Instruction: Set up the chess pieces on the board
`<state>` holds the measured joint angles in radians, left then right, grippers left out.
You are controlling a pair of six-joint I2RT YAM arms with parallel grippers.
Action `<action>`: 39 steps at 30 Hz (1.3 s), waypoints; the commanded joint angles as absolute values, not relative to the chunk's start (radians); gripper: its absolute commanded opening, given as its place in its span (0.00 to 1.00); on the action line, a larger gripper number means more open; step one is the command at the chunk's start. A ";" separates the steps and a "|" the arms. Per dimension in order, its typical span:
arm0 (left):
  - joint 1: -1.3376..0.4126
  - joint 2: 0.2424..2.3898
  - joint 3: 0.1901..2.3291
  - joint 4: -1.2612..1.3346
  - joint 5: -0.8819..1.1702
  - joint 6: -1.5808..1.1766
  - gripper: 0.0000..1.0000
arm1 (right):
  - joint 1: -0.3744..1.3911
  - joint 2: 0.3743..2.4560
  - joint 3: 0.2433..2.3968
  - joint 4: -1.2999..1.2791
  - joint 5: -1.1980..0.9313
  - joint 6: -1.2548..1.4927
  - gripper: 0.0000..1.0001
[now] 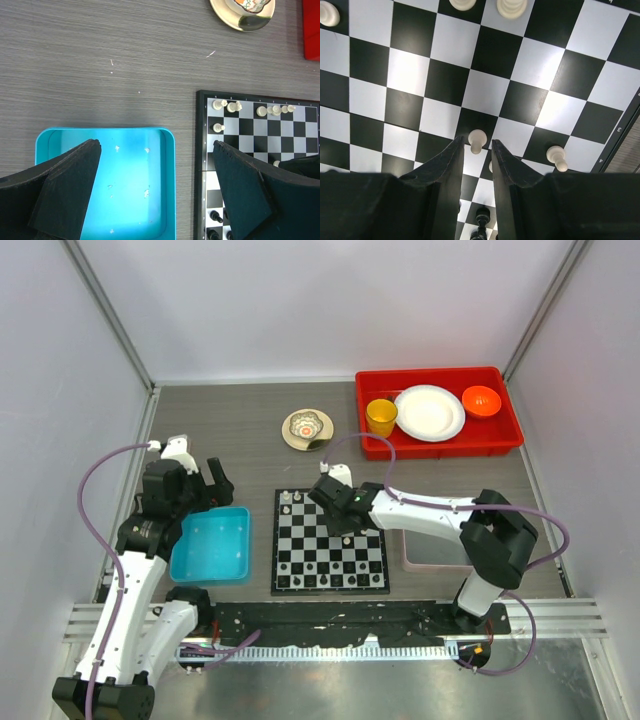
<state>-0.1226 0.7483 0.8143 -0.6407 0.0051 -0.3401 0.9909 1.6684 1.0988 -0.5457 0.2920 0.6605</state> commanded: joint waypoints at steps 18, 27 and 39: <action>-0.124 0.741 0.810 -0.611 0.017 -0.337 1.00 | 0.989 1.684 1.088 -0.500 0.273 0.684 0.20; -0.126 0.736 0.810 -0.611 0.018 -0.337 1.00 | 0.989 1.704 1.150 -0.515 0.287 0.663 0.08; -0.126 0.736 0.810 -0.611 0.018 -0.337 1.00 | 0.989 1.911 1.492 -0.577 0.305 0.597 0.07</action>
